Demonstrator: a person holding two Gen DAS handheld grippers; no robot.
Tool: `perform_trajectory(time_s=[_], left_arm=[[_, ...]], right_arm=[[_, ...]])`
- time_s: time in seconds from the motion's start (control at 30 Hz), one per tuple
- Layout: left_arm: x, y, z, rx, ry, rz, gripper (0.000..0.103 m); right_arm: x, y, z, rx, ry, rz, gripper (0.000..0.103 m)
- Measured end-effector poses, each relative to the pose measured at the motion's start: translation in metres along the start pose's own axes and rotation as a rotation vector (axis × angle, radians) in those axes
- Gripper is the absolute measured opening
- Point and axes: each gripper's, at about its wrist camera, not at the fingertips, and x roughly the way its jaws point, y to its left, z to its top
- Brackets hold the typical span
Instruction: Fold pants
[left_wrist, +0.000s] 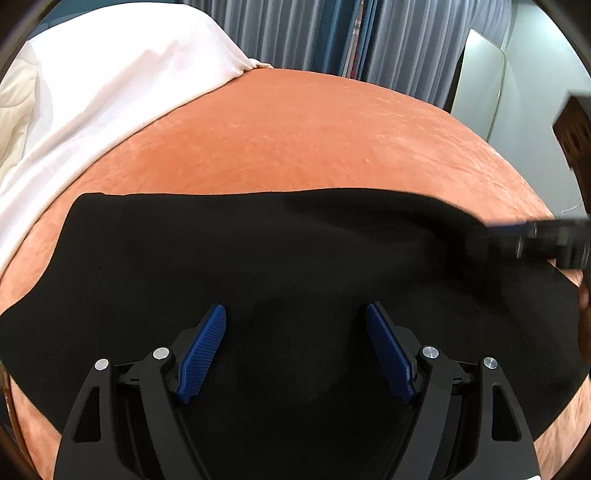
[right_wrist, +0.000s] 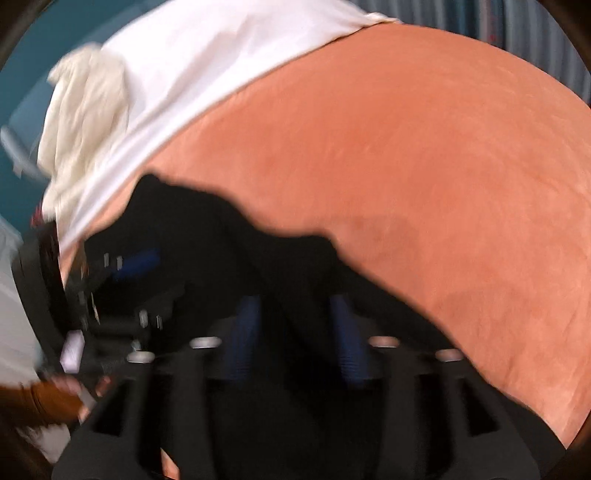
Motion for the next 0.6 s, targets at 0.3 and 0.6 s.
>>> perform_trajectory(time_s=[0.3,0.6], left_arm=[[0.001,-0.003,-0.001,0.015,0.004,0.016,0.076],[0.001,-0.009,-0.002,0.033,0.009,0.039,0.077]], right_arm=[[0.040,-0.033,0.044,0.175,0.117,0.060,0.047],[0.048,-0.001,0.056,-0.056,0.075,-0.196,0.003]])
